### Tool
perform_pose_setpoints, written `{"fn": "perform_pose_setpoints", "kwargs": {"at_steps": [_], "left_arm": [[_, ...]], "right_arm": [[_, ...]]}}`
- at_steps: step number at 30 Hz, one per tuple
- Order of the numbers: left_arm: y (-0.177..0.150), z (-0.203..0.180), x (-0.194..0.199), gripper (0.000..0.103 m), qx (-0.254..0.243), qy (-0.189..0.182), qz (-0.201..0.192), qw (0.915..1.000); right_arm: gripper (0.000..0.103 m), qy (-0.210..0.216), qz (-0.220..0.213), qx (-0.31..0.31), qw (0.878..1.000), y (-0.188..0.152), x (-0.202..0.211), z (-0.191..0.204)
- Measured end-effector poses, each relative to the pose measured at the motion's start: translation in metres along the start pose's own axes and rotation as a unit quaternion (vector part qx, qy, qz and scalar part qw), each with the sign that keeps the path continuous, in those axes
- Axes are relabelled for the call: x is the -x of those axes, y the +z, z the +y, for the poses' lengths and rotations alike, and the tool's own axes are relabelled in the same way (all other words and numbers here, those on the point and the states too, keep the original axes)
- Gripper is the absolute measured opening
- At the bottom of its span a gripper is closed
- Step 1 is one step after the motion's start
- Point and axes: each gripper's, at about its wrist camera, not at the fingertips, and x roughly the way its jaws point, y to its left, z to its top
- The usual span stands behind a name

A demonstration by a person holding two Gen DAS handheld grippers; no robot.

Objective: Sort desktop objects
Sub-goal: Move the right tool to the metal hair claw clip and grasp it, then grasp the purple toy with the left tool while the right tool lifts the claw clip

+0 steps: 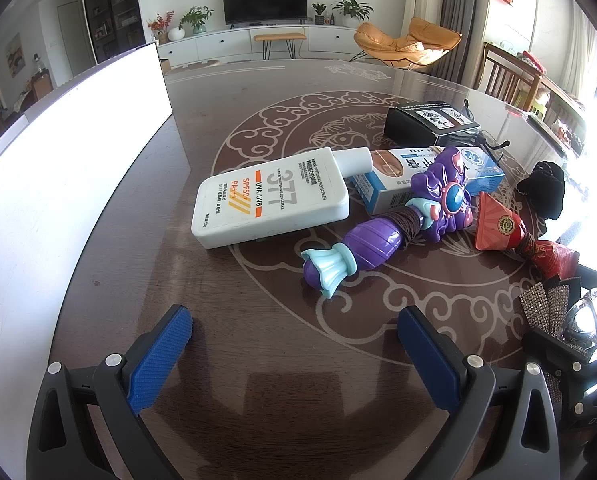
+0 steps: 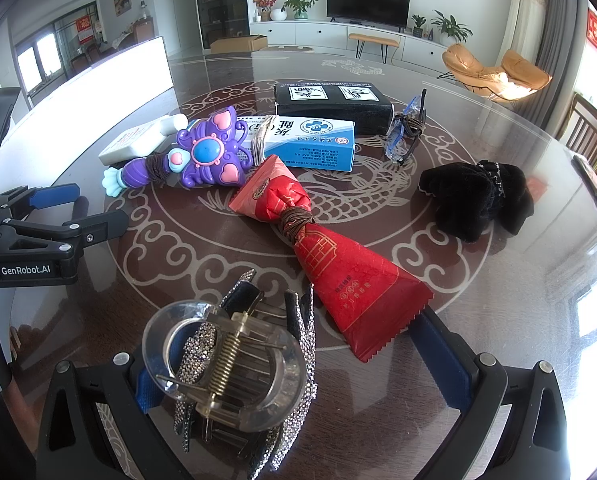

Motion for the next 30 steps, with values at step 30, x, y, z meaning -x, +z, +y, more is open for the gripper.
{"fn": "perform_pose_setpoints", "kwargs": {"at_steps": [30], "left_arm": [[-0.03,0.003,0.024,0.103,-0.043,-0.03,0.0,0.9986]], "right_arm": [[0.103,0.004,0.03,0.0,1.0,-0.004,0.005,-0.001]]}}
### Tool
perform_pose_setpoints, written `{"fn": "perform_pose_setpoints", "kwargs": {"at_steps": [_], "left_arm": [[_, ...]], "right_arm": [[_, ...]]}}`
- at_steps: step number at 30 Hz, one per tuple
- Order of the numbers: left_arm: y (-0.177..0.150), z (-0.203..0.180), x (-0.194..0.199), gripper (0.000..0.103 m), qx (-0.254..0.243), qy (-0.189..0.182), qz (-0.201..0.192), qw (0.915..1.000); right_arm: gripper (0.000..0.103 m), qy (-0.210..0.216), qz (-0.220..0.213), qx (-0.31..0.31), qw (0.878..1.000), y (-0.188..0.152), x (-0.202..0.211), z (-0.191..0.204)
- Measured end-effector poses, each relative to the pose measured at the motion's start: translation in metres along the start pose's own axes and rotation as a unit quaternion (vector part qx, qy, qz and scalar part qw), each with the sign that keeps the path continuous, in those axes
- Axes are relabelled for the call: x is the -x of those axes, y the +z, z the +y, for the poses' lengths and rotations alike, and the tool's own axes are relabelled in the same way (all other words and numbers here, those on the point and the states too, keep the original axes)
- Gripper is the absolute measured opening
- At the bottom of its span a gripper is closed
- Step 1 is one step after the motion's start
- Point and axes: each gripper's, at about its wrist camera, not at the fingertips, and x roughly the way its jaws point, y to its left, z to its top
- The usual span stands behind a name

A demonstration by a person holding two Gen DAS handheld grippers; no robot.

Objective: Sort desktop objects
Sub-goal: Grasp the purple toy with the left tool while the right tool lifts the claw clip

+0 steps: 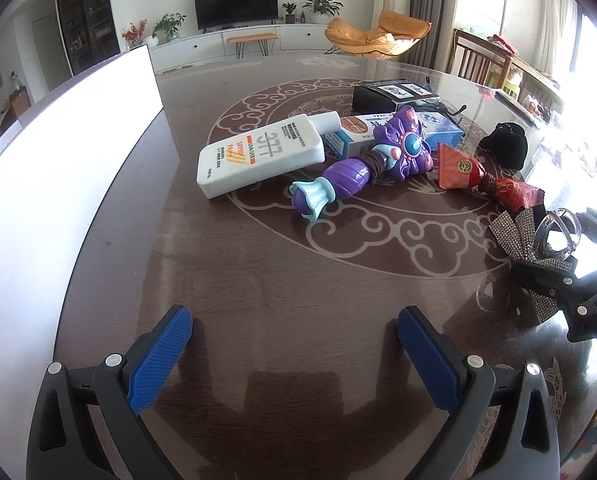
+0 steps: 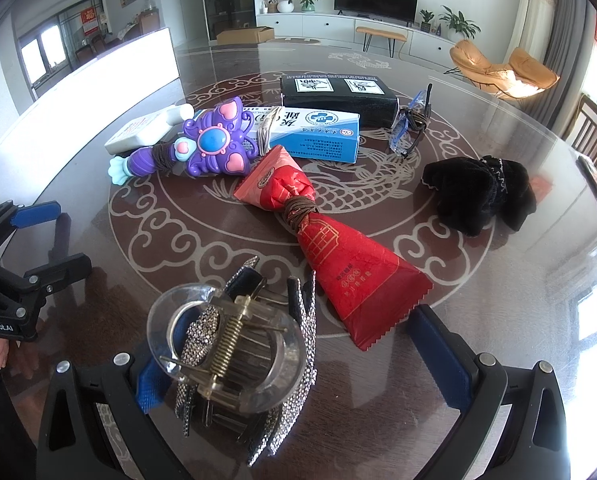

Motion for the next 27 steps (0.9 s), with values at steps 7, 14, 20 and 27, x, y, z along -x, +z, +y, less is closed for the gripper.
{"fn": "perform_pose_setpoints", "kwargs": {"at_steps": [7,14,20,27], "left_arm": [[-0.001,0.001,-0.001,0.103,0.0,-0.001,0.0,1.0],[-0.003,0.0,0.0,0.103,0.001,0.001,0.002,1.0],[0.013,-0.002,-0.011,0.103,-0.014,-0.005,0.012,0.9998],[0.061,-0.023,-0.043,0.103,-0.029,-0.059,0.019,0.9977]], "right_arm": [[0.099,0.026,-0.007,-0.021,0.999,-0.003,0.009,0.017],[0.054,0.022,-0.033,-0.015,0.999,-0.016,0.022,0.004],[0.055,0.032,-0.063,-0.017,0.997,-0.039,0.032,-0.015],[0.057,0.023,-0.062,-0.017,0.998,-0.037,0.032,-0.013]]}}
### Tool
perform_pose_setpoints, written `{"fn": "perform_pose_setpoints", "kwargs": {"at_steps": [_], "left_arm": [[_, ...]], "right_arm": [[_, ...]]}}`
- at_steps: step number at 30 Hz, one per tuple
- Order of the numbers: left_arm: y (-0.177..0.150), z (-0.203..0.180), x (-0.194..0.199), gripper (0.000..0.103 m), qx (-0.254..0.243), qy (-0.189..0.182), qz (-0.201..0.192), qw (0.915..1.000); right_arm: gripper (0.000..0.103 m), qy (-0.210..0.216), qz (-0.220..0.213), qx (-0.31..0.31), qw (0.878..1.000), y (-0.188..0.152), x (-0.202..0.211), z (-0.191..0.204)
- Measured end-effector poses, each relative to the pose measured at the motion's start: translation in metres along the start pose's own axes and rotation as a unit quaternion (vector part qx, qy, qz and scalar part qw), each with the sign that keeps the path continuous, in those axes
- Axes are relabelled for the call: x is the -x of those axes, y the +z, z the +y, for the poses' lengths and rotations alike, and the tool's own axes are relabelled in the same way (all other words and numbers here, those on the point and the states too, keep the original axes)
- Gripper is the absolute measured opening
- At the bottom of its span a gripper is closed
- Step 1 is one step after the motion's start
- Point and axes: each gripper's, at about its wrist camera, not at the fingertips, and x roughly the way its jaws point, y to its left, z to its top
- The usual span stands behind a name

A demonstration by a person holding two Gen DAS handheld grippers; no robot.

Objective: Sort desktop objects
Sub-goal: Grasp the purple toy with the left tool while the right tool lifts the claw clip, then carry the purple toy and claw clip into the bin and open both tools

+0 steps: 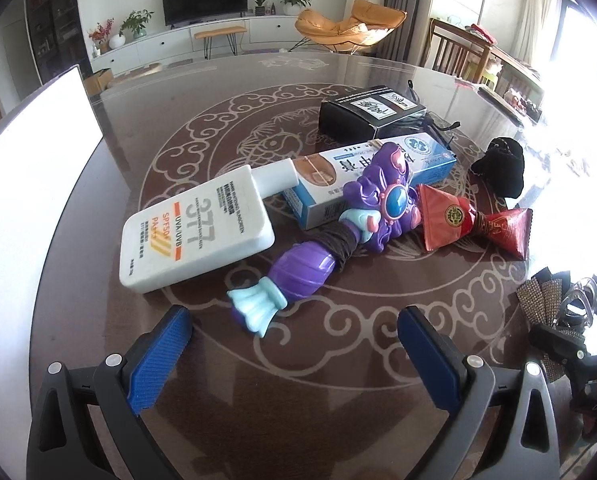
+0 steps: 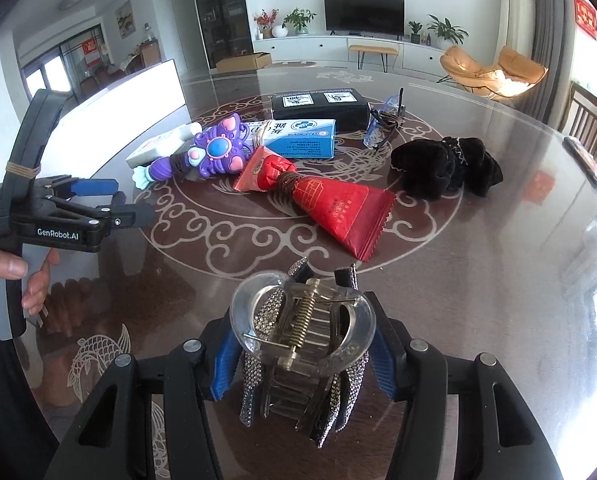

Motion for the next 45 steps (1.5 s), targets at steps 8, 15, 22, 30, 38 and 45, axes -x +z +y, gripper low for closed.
{"fn": "perform_pose_setpoints", "kwargs": {"at_steps": [8,15,22,30,38,45], "left_arm": [[-0.023,-0.044,0.017,0.103,-0.115,-0.13,0.006,0.9849],[-0.003,-0.034,0.009,0.103,-0.08,-0.051,0.005,0.9955],[0.025,-0.06,-0.011,0.054,-0.091,-0.021,0.011,0.9955],[-0.024,-0.041,0.027,0.021,-0.033,-0.03,0.002,0.999],[-0.066,0.028,0.12,0.021,0.073,-0.055,-0.093,0.9915],[-0.077,0.108,0.203,0.021,0.136,-0.027,-0.161,0.9772]], "right_arm": [[0.057,0.004,-0.001,-0.003,1.0,0.0,0.0,-0.003],[0.057,0.0,0.0,-0.003,1.0,0.0,0.0,-0.003],[0.057,-0.005,0.001,-0.001,1.0,0.0,-0.001,-0.002],[0.057,-0.009,0.002,-0.005,1.0,0.002,-0.002,-0.004],[0.053,0.068,-0.002,-0.08,0.994,0.004,0.023,-0.023],[0.053,0.123,-0.023,0.009,0.992,0.063,0.044,0.066]]}}
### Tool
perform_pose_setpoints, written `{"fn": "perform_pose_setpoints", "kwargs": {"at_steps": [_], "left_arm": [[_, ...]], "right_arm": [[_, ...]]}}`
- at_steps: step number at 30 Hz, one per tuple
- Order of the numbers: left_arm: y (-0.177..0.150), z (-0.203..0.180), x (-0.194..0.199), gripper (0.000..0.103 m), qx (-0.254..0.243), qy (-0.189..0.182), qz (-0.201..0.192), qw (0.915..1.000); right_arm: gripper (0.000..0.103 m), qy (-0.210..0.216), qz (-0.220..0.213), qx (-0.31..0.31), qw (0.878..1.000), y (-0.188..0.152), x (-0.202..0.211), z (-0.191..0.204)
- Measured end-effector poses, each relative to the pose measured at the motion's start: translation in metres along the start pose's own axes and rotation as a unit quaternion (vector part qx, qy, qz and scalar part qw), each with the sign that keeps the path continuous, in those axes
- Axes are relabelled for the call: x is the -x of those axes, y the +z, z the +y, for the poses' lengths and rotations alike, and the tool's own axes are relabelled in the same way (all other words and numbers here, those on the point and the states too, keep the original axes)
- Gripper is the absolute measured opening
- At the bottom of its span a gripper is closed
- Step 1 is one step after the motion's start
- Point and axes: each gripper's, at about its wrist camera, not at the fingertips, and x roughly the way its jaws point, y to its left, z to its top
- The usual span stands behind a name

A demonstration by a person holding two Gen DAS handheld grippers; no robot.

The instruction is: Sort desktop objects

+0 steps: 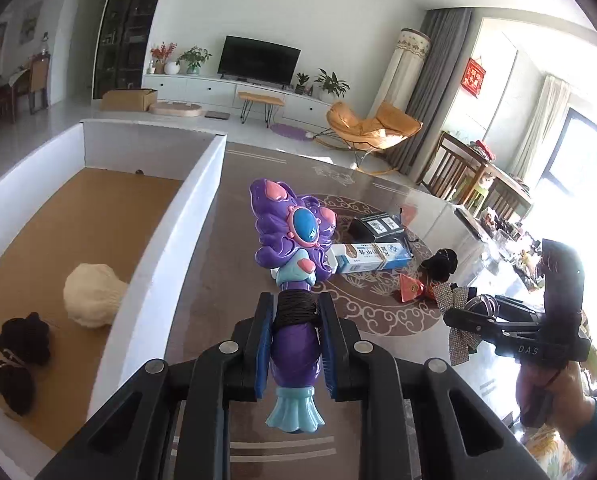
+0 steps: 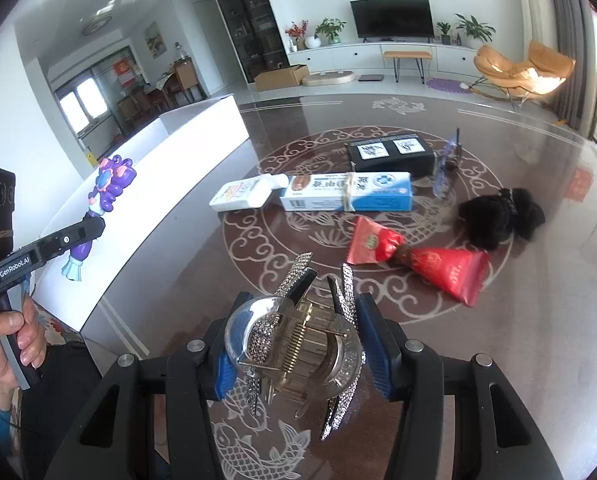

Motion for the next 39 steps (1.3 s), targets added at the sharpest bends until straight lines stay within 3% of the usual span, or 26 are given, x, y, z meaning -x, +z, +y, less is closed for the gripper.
{"fn": "perform_pose_setpoints", "kwargs": {"at_steps": [6,10,13,18,19,20,21,23,24,25,28,32,37,39], "left_arm": [[0.026,0.09,0.051,0.021,0.046,0.092,-0.022,0.9945],[0.031,0.159,0.053,0.021,0.086,0.159,0.008,0.9836],[0.025,0.198,0.041,0.021,0.1,0.204,0.048,0.9726],[0.004,0.227,0.016,0.023,0.114,0.224,0.112,0.9614],[0.0,0.23,0.013,0.025,0.121,0.227,0.118,0.9592],[-0.004,0.231,0.012,0.035,0.128,0.229,0.118,0.9577],[-0.006,0.232,0.013,0.051,0.138,0.229,0.112,0.9571],[-0.007,0.228,0.019,0.06,0.143,0.222,0.088,0.9605],[-0.005,0.225,0.022,0.073,0.145,0.229,0.082,0.9592],[-0.004,0.22,0.026,0.077,0.145,0.237,0.072,0.9578],[0.003,0.199,0.039,0.079,0.138,0.226,0.039,0.9635],[0.015,0.154,0.05,0.079,0.105,0.189,0.012,0.9763],[0.025,0.077,0.032,0.082,0.037,0.114,0.026,0.9925],[0.021,0.046,0.018,0.091,0.019,0.079,0.038,0.996]], "right_arm": [[0.053,0.094,-0.021,0.075,0.993,0.067,-0.027,0.117],[0.053,0.16,-0.027,0.128,0.978,0.102,-0.049,0.209],[0.053,0.19,-0.006,0.171,0.967,0.11,-0.077,0.271],[0.053,0.186,0.081,0.222,0.954,0.095,-0.147,0.334],[0.054,0.175,0.097,0.227,0.953,0.09,-0.159,0.338],[0.055,0.163,0.113,0.232,0.952,0.086,-0.17,0.342],[0.057,0.155,0.129,0.235,0.951,0.083,-0.18,0.344],[0.081,0.144,0.143,0.235,0.951,0.08,-0.189,0.344],[0.083,0.142,0.139,0.231,0.953,0.08,-0.188,0.342],[0.083,0.145,0.129,0.224,0.955,0.082,-0.183,0.336],[0.084,0.152,0.072,0.202,0.965,0.091,-0.15,0.304],[0.103,0.122,-0.012,0.18,0.976,0.088,-0.104,0.245],[0.103,0.03,-0.007,0.164,0.986,0.054,-0.085,0.147],[0.103,-0.002,0.003,0.14,0.99,0.033,-0.073,0.103]]}}
